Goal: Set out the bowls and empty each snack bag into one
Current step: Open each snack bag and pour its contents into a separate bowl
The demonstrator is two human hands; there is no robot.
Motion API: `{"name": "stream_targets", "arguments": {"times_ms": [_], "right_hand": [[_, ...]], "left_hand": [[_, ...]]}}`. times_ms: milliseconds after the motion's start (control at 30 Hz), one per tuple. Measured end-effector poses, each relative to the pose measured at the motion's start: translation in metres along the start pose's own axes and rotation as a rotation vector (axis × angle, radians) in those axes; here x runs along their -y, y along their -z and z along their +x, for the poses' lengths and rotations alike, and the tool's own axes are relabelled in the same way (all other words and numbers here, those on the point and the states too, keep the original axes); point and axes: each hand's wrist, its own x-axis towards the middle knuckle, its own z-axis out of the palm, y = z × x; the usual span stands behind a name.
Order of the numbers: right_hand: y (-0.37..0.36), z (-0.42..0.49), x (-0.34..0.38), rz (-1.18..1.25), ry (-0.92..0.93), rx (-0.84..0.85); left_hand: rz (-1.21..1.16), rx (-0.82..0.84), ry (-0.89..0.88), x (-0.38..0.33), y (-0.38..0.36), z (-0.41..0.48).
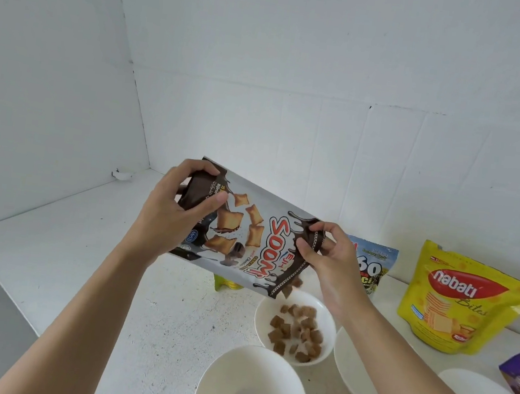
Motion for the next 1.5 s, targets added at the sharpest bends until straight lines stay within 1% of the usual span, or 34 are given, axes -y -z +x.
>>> {"name": "stream_targets", "arguments": {"times_ms": [267,400,500,567,767,967,1133,1367,1500], "right_hand": [[0.005,-0.007,-0.018,-0.079,-0.033,-0.024],[0.008,-0.013,-0.028,-0.081,-0.07,-0.024],[0.006,-0.011,-0.024,-0.07,-0.057,-0.032],[0.004,-0.009,-0.015,-0.027,-0.045,-0.029],[-0.003,-0.006,0.012,0.242,0.007,0.03],[-0.005,-0.004,0.019,0.327,0.069,0.044],[-0.001,-0.009,0.01,0.307,0.035,0.007],[0.009,-0.015,-0.015,0.203,-0.066,-0.055],[0.009,-0.014,-0.019,0.164,-0.086,-0.062]], "left_hand": [[0.03,0.019,0.022,0.018,-0.008,-0.01],[0.057,0.04,0.044,0.027,-0.012,-0.015],[0.057,0.042,0.036,0.02,-0.011,-0.011],[0.057,0.034,0.016,0.008,-0.008,-0.005],[0.088,0.021,-0.102,-0.037,0.0,0.017],[0.179,0.063,-0.209,-0.069,0.0,0.03],[0.236,0.114,-0.252,-0.068,-0.008,0.031],[0.219,0.118,-0.167,-0.029,-0.022,0.013],[0.212,0.099,-0.147,-0.022,-0.022,0.01]]}}
